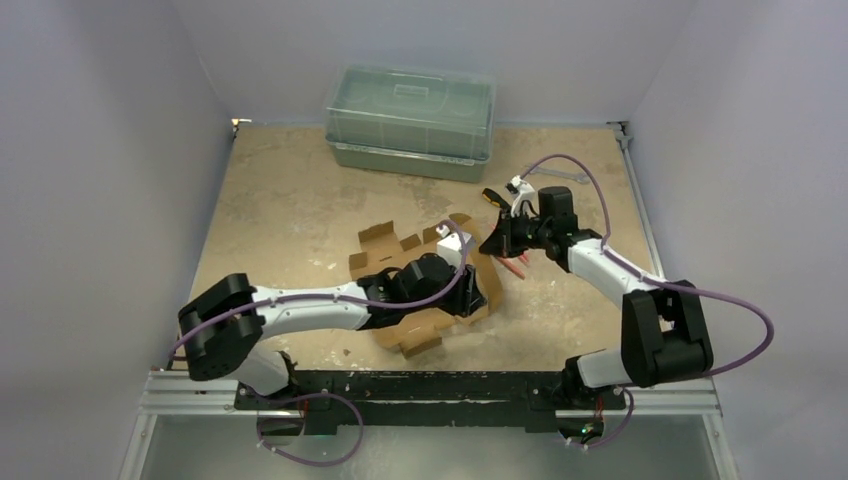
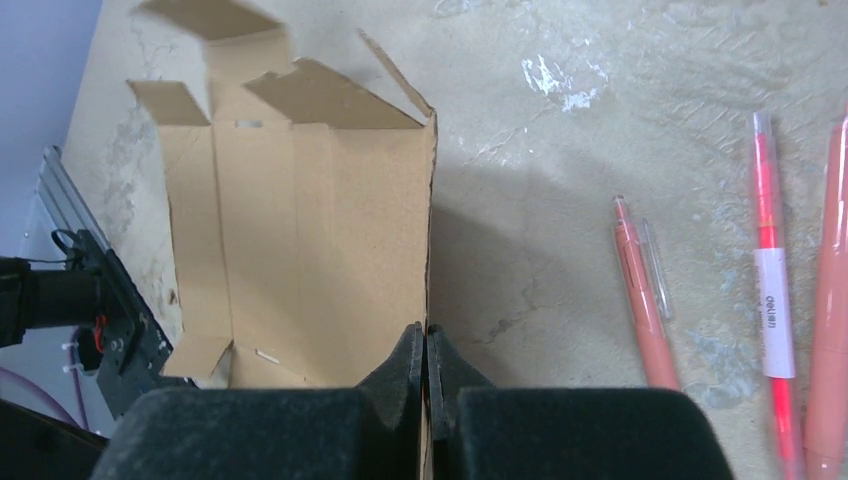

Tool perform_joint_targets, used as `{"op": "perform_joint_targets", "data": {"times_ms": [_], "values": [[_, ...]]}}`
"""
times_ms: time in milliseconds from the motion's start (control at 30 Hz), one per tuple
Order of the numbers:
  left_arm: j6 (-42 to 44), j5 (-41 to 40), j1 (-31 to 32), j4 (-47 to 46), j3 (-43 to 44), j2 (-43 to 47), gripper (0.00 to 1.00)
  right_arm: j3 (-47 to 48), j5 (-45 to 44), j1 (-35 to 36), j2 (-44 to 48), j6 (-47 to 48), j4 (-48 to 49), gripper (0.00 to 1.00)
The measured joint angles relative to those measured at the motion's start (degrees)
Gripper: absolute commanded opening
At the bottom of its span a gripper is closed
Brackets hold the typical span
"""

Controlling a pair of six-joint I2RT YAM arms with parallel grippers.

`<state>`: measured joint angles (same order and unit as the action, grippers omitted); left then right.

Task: Fold the paper box

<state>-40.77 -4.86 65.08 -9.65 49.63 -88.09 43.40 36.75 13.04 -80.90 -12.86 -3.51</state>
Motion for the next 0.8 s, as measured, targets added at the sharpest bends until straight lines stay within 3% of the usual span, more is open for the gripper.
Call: {"op": "perform_joint_targets", "data": {"times_ms": [167, 267, 367, 633, 800], "values": [[1.2, 1.7, -3.2, 0.1, -3.8, 9.2, 0.58, 0.9, 1.0, -1.9, 2.3, 5.1, -2.0, 0.00], [2.3, 1.6, -8.0, 1.6, -6.9, 17.6, 0.83, 0.9, 3.4, -4.5, 4.8, 8.5, -3.3, 0.00], [3.5, -2.0, -11.1, 5.4, -8.7, 25.1, 0.99, 0.9, 6.9, -7.0, 7.5, 12.3, -4.4, 0.00], [7.2, -12.3, -11.9, 15.3, -11.9, 42.9, 0.99, 0.9, 15.4, -11.5, 10.5, 20.5, -7.5, 0.00], [7.4, -13.7, -12.5, 17.2, -13.8, 46.6, 0.99, 0.9, 17.9, -12.3, 10.6, 24.1, -10.0, 0.00]]}}
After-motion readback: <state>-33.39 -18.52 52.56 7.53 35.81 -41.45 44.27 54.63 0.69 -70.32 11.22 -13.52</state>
